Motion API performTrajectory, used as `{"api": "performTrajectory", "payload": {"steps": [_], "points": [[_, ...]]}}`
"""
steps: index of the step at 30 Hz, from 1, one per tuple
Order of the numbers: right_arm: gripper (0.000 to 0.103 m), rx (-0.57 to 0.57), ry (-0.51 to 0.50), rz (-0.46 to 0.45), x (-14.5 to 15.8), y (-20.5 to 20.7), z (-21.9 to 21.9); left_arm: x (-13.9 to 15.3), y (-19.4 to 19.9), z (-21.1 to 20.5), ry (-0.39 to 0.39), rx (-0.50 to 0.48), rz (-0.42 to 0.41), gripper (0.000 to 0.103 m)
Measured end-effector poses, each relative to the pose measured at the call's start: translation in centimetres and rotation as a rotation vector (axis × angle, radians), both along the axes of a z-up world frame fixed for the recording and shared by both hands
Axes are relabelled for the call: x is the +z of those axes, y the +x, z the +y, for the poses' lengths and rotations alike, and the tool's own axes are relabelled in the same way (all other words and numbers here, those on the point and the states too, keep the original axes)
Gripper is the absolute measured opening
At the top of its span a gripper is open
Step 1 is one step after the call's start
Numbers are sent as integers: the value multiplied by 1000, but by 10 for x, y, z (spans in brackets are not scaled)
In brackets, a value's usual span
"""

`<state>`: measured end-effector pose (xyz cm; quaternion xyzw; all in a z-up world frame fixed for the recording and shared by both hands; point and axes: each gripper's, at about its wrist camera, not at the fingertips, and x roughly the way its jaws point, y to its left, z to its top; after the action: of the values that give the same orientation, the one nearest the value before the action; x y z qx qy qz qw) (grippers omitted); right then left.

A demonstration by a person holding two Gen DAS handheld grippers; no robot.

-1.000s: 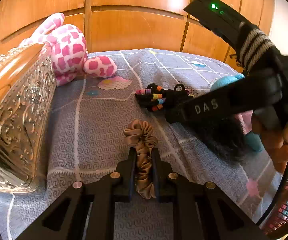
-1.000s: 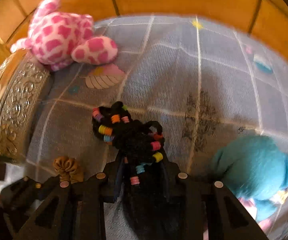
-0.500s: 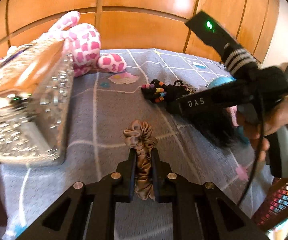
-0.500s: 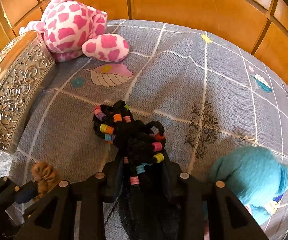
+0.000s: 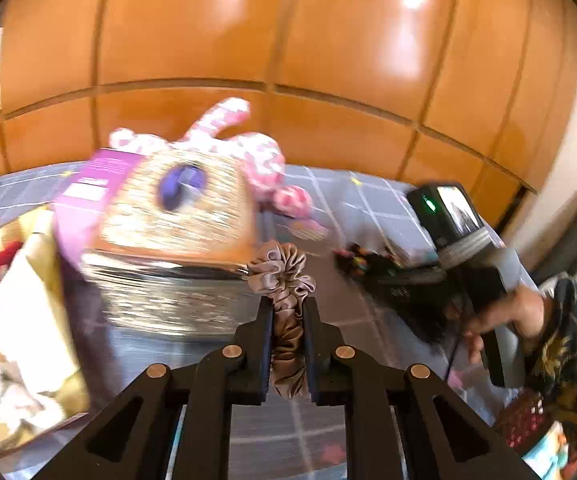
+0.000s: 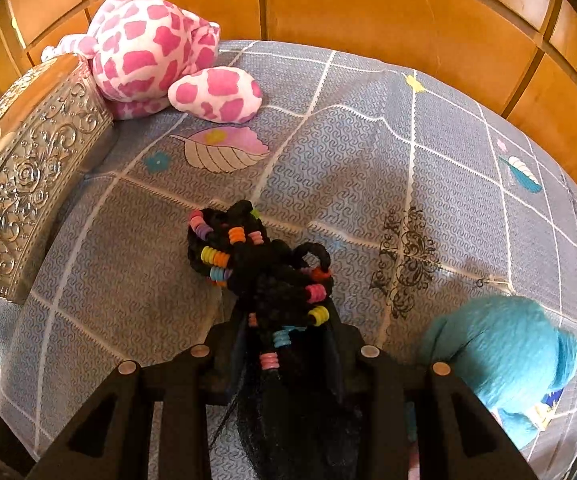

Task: Organize soft objects
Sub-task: 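Carry the brown scrunchie into the gold tray and open the left gripper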

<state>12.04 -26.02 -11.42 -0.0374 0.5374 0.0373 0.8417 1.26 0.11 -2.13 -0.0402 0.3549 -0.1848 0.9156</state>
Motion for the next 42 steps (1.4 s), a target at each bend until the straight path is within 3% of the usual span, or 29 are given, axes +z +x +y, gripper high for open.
{"api": "performTrajectory", "payload": {"steps": [11,18,27,35,42], "points": [[34,42,-80,-35,-2,-4,15,8,10,80,-78,217,29,14],[34,50,-99,-42,-2,-5,23,10,8,163,-119,432,41,14],[34,56,-110,-44,-2,-8,29,-28,4,282,-126,716,182,14],[34,56,-110,-44,-2,-8,29,-58,0,309,-93,793,267,18],[34,56,-108,-44,-1,-8,29,-50,-2,295,-18,787,225,51]]}}
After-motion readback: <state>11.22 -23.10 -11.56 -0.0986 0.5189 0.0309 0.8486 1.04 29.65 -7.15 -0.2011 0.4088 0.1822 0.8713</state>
